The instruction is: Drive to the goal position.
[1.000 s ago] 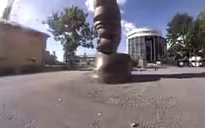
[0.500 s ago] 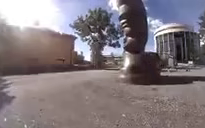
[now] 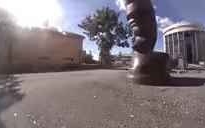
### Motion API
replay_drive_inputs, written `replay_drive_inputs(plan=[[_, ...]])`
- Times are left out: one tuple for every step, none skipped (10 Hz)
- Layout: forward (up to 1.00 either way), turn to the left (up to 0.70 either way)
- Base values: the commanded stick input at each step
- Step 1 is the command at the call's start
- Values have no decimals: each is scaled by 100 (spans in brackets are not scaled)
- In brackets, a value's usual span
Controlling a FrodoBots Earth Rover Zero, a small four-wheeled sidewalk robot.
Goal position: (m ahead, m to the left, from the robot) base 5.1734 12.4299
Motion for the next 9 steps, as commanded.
replay_drive_inputs(plan=[[0,28],[0,87],[0,100],[0,100],[0,100],[0,100],[0,100],[0,100],[0,100]])
